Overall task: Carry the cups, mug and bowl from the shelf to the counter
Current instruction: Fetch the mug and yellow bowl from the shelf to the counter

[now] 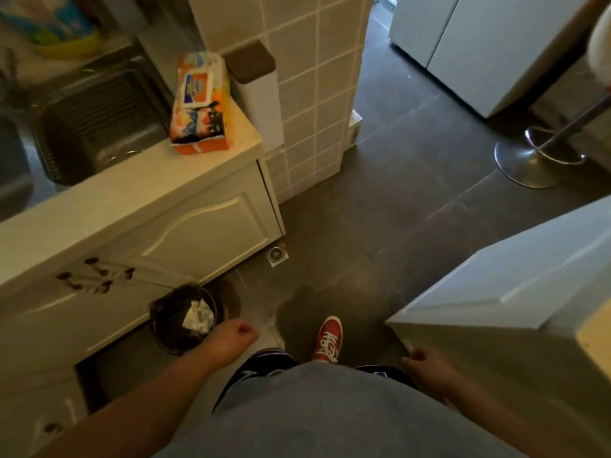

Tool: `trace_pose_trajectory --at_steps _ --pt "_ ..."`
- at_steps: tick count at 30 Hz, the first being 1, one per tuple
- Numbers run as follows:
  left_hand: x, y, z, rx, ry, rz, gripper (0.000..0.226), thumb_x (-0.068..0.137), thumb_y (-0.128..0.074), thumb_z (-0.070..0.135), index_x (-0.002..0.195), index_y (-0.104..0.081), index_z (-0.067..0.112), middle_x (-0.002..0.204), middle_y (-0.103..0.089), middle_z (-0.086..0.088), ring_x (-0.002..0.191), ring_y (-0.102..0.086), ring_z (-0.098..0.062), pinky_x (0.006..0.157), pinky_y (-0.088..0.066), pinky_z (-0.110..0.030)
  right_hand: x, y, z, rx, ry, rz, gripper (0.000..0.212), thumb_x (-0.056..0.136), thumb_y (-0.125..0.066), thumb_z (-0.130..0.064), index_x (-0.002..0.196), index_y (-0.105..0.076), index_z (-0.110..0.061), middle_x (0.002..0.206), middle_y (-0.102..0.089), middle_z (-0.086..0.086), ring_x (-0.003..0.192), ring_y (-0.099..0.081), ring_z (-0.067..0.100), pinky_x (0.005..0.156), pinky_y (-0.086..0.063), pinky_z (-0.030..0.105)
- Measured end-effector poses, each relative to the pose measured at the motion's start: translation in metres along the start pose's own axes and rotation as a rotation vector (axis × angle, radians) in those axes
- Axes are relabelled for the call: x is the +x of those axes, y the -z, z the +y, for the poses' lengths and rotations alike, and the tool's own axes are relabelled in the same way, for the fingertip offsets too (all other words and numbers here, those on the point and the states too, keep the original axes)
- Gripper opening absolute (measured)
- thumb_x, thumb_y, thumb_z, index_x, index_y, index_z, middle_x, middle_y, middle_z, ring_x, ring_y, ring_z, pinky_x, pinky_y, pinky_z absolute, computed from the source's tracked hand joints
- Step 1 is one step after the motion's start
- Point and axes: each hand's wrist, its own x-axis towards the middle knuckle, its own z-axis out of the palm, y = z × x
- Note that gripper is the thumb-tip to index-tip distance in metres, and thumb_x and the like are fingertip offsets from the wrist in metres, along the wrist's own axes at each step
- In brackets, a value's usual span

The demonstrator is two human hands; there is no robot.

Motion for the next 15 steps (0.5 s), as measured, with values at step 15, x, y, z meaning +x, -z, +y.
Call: trace_pose_trajectory --at_steps 15 --pt "0.123 0.119 0.081 0.117 0.096 -0.025 0.028 0.091 -0.061 0.029 0.093 -0.068 0.001 0.096 -0.070 -0.017 0.089 -0.066 -0.027 0.081 -0.051 -0.038 0.117 0.139 -0.196 0.095 0.142 0.026 0.023 0.091 -0.060 -0.033 0.105 -0.063 -0.014 0.097 -0.067 0.007 0.086 -0.065 0.019 0.080 -0.055 0.033"
